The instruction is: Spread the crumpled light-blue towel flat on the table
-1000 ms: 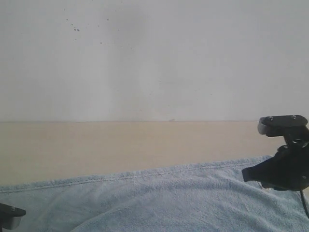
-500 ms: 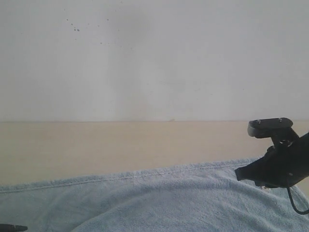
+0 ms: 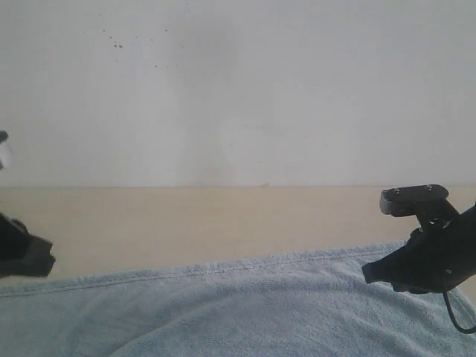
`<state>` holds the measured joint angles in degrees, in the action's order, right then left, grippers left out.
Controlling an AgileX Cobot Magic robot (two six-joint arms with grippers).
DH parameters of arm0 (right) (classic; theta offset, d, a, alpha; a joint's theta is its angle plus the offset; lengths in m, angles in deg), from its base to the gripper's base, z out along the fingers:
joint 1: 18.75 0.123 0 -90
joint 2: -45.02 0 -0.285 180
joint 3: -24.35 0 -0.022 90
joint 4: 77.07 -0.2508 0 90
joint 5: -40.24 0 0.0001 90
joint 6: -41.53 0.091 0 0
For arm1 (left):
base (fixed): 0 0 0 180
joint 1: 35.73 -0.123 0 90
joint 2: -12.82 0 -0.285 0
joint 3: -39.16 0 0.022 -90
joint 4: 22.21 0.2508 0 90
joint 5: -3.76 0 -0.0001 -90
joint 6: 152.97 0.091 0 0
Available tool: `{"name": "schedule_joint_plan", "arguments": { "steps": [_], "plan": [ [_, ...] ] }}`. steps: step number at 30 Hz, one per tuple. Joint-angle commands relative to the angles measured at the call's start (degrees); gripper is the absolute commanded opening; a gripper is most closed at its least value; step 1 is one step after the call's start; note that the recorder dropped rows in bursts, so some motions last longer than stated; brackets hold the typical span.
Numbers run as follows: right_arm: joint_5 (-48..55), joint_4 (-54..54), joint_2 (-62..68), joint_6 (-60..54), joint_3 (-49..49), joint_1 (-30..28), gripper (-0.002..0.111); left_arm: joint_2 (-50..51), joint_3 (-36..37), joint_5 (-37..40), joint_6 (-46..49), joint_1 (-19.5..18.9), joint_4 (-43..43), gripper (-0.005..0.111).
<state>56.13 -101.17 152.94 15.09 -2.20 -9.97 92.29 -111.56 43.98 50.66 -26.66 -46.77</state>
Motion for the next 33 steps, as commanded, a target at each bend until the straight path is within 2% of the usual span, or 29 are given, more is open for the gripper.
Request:
{"name": "schedule_joint_plan", "arguments": {
  "steps": [1,5,7,12,14,17,18,21,29,33],
  "plan": [
    [-0.13,0.33,-0.14,-0.65,0.38,-0.22,0.000,4.26,-0.31,-9.55,-11.40,0.23,15.77,0.004],
    [1.60,-0.98,-0.27,-0.65,0.38,-0.22,0.000,16.90,-0.31,-9.21,-30.07,0.23,38.07,0.004],
    [1.85,-1.49,-0.27,-0.65,0.38,-0.11,0.000,20.53,-0.31,-10.13,-31.90,0.23,41.73,0.004],
    [1.69,-2.58,-0.27,-1.19,0.38,-0.10,0.000,24.83,-0.31,-15.02,-32.00,0.23,43.01,0.004],
    [1.58,-2.67,-0.27,-1.19,0.38,-0.10,0.000,25.74,-0.31,-15.16,-33.26,0.23,47.32,0.004],
    [1.10,-2.67,-0.27,-1.19,0.38,-0.10,0.000,26.78,-0.31,-13.38,-47.85,-0.15,63.19,0.004],
    [1.10,-2.67,-0.27,-1.19,0.38,-0.10,0.000,26.78,-0.31,-13.38,-50.63,-0.47,65.50,0.004],
    [0.67,-2.80,-0.27,-1.19,0.38,-0.10,0.000,26.78,0.07,-13.25,-52.88,-2.48,65.29,0.004],
    [-2.37,-4.08,0.05,-1.19,0.38,-0.10,0.000,29.51,0.57,-17.84,-52.96,-3.18,60.65,0.004],
    [-1.88,-4.71,0.59,-1.19,-0.03,-0.10,0.000,31.33,0.69,-17.55,-52.76,-3.18,60.37,0.004]
  ]
}}
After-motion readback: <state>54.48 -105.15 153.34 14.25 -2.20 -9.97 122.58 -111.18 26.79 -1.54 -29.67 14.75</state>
